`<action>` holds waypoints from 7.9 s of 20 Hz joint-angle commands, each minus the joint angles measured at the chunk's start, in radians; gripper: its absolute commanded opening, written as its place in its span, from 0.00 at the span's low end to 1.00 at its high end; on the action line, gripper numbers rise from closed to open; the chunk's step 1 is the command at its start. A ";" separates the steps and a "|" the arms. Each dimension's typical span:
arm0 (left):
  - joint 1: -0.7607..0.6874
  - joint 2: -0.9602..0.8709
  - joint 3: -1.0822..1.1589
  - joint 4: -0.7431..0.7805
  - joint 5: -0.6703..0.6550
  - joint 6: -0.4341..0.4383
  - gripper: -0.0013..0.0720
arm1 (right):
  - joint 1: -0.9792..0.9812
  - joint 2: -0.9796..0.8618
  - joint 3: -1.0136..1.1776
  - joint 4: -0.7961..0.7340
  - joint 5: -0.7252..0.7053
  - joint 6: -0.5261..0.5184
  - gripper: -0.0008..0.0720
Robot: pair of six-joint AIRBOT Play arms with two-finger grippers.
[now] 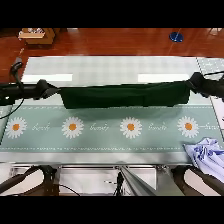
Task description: Fold the shirts.
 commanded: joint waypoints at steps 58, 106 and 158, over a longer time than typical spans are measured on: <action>-0.786 -0.263 0.256 -0.277 0.115 -0.029 0.06 | 0.080 0.279 0.375 -0.294 0.744 0.093 0.06; 0.051 0.288 0.521 0.300 -0.340 -0.217 0.06 | 0.829 -0.243 0.373 -0.257 0.268 0.262 0.25; 0.037 0.227 0.480 0.356 -0.327 -0.213 0.12 | -0.175 0.272 0.047 0.298 0.623 0.005 0.06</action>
